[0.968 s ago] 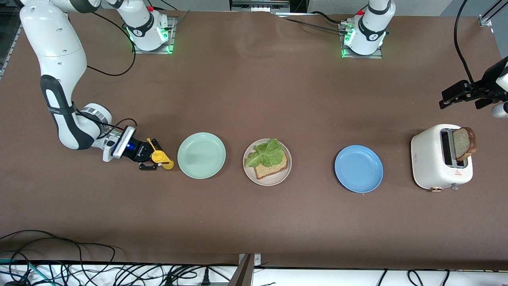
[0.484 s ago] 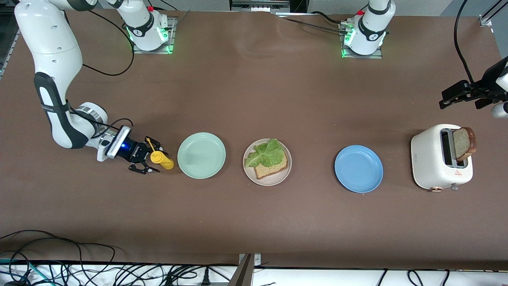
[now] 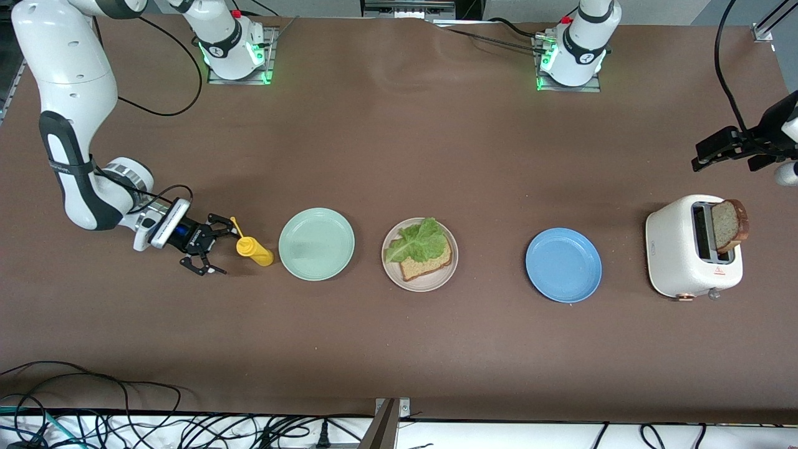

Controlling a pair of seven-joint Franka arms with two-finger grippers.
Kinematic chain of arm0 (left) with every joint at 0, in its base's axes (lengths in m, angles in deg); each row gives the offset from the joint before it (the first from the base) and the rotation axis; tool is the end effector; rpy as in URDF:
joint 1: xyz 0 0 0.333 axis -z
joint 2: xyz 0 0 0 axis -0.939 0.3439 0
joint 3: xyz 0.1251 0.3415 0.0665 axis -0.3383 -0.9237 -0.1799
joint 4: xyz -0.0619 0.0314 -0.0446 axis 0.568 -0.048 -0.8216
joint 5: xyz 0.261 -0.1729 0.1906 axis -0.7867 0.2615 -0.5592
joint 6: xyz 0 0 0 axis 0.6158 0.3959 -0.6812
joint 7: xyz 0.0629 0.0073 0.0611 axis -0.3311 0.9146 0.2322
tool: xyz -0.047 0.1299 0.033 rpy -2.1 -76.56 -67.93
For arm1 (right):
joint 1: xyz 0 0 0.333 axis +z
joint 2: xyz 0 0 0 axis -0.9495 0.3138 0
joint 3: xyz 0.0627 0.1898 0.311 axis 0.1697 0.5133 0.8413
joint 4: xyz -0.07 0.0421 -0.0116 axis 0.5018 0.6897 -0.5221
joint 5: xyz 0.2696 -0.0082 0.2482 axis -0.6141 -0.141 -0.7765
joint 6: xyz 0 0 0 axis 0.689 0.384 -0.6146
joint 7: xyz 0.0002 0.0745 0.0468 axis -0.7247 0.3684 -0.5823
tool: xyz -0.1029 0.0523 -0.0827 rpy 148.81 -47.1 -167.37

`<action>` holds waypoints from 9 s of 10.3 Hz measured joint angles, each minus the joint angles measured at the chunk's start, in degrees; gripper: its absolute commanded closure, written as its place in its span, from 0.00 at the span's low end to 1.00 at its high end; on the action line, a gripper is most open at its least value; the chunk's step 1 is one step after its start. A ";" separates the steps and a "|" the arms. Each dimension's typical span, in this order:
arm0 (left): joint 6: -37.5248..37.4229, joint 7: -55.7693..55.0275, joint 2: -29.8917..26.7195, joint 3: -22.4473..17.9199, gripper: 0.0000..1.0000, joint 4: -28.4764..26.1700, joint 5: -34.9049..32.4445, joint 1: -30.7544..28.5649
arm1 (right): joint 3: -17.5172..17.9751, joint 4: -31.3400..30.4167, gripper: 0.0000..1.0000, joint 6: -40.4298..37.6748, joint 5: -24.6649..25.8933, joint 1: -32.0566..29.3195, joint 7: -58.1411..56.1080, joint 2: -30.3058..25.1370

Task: Make sandwich on beige plate with both arms
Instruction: 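Withdraw the right gripper while the left gripper reaches the toaster bread, then grasp the toasted bread slice in the toaster with the left gripper, then lift the bread slice up out of the toaster with the left gripper, then carry the bread slice over the lettuce on the beige plate, then lower the bread slice onto the lettuce and open the left gripper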

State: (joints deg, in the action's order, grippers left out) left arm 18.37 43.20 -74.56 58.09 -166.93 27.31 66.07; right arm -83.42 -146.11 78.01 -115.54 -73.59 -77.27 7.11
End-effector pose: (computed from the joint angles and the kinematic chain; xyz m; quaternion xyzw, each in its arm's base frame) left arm 0.5520 0.0229 0.6357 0.9994 0.0272 -0.0220 0.0035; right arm 0.6161 -0.0029 0.1687 -0.6735 -0.4759 -0.4776 0.3029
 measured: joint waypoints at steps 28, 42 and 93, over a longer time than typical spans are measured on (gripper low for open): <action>21.81 29.81 17.71 -0.18 0.82 -10.50 -0.68 -18.47 | 0.05 11.65 0.00 -18.56 92.15 2.89 124.93 -36.07; 12.25 20.54 12.05 0.44 1.00 -3.24 8.26 -15.95 | 5.95 16.58 0.00 -16.15 92.67 2.30 145.46 -38.81; 69.41 26.02 30.28 2.07 0.00 -19.79 94.55 31.69 | 4.57 16.59 0.00 -14.71 92.77 3.42 147.57 -37.23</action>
State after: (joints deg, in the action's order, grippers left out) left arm 87.78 69.22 -44.29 60.15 -186.72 121.86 97.76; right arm -78.85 -129.52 63.29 -22.76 -70.17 70.31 -30.12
